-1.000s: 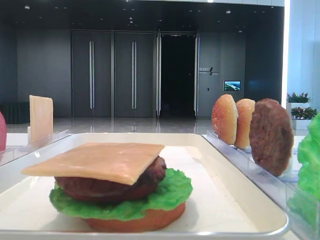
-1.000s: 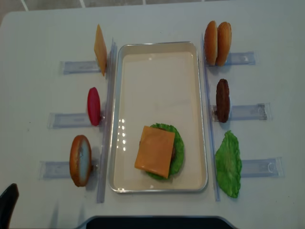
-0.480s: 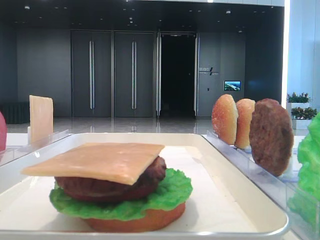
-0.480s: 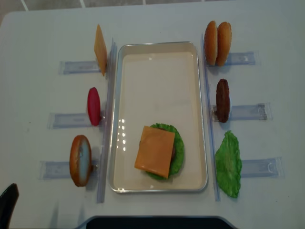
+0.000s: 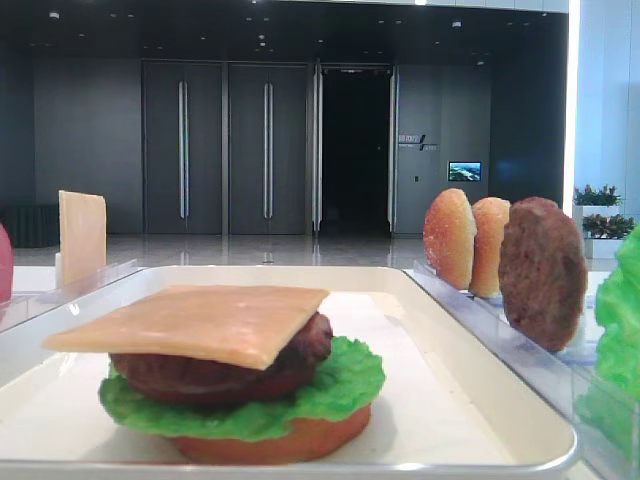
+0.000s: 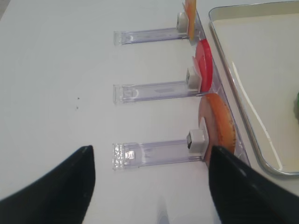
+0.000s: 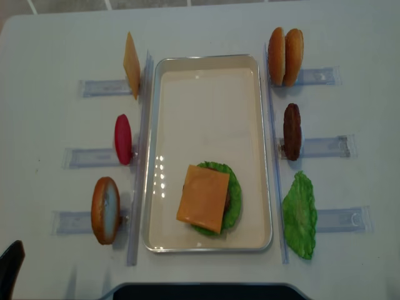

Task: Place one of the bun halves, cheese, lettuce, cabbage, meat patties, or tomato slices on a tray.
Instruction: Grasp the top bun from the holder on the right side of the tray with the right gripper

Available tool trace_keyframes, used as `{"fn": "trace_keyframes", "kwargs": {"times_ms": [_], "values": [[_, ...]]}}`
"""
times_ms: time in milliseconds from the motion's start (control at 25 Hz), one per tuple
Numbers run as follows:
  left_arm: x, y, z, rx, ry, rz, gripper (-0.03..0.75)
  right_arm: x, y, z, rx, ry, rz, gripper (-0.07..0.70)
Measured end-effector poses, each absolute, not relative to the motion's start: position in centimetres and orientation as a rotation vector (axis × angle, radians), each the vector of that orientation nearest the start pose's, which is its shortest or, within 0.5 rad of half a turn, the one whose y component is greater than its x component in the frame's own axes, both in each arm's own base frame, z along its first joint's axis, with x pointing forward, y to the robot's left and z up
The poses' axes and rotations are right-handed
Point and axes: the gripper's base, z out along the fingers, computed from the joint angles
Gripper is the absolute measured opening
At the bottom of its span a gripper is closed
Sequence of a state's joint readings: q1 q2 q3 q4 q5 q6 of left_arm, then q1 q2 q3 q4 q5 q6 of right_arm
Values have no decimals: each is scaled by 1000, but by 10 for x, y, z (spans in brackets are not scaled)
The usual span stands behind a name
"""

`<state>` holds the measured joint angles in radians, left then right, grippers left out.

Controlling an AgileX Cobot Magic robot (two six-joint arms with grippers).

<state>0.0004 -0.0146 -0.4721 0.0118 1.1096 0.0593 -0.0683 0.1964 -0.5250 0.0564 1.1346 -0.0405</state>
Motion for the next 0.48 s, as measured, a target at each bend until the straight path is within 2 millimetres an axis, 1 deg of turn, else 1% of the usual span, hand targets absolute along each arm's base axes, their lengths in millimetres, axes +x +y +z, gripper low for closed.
{"fn": "trace_keyframes", "kwargs": {"times_ms": [200, 320, 480], "values": [[-6, 1, 266, 61, 2106, 50, 576, 57, 2, 296, 42, 2435, 44, 488], [-6, 1, 266, 61, 2106, 50, 576, 84, 1, 307, 48, 2513, 58, 488], [-6, 1, 266, 61, 2106, 50, 576, 127, 0, 318, 60, 2605, 97, 488]]}}
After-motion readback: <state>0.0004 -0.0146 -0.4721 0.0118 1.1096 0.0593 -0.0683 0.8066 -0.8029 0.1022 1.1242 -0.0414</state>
